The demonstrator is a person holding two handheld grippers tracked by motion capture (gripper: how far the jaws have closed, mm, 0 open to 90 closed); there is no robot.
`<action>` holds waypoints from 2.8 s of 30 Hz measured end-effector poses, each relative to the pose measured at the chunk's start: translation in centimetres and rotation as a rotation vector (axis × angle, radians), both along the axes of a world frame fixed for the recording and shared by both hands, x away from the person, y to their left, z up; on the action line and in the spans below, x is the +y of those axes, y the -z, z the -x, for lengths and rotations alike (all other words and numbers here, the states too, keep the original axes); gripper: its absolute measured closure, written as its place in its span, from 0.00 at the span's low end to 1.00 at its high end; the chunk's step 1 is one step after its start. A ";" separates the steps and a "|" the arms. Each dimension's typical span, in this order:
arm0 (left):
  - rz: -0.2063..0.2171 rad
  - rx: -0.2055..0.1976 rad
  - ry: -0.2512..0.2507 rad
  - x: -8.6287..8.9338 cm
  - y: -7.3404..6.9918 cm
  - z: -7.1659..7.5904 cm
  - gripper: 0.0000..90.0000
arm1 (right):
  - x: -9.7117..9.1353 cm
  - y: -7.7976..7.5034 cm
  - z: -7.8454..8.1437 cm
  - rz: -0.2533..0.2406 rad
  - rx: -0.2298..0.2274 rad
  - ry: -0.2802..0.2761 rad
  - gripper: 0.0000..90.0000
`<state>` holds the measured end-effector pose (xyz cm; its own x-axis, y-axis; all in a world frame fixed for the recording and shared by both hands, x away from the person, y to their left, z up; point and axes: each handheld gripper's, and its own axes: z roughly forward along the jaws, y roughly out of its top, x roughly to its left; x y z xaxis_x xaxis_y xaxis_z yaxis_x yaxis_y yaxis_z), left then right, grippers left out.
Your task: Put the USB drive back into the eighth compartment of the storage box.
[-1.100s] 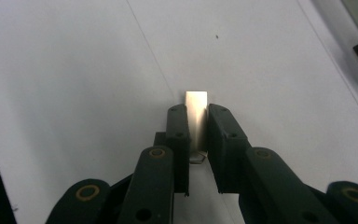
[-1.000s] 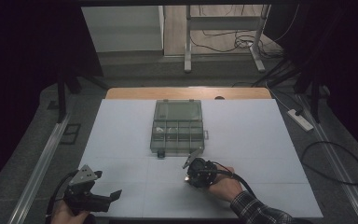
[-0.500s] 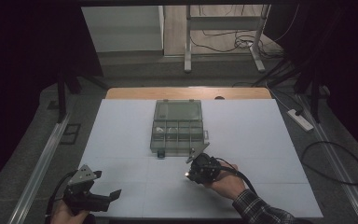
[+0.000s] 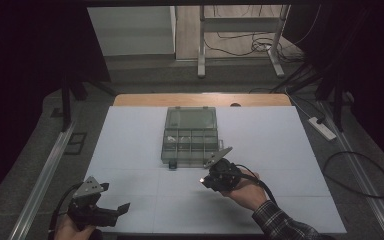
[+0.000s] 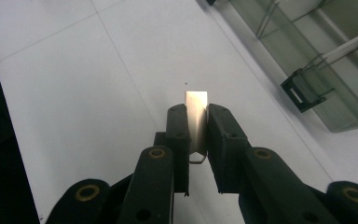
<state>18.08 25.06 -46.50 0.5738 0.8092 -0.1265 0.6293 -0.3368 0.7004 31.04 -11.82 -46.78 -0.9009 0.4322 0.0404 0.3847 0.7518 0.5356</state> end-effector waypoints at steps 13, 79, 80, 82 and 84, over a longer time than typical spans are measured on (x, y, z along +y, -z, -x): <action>0.001 0.000 -0.002 0.0 0.0 0.0 0.03 | -0.5 -0.8 -0.4 -0.029 -0.019 0.015 0.87; 0.004 0.010 -0.012 0.1 0.0 -0.1 0.03 | -1.5 -1.2 -7.6 -0.068 -0.093 0.178 0.87; 0.004 0.010 -0.012 0.1 0.0 -0.1 0.03 | -1.5 -1.2 -7.7 -0.067 -0.094 0.181 0.87; 0.003 0.011 -0.012 0.1 0.0 -0.1 0.03 | -1.4 -1.1 -7.9 -0.065 -0.097 0.180 0.87; 0.002 0.011 -0.013 0.1 0.0 -0.1 0.03 | -1.4 -1.1 -8.1 -0.065 -0.098 0.187 0.87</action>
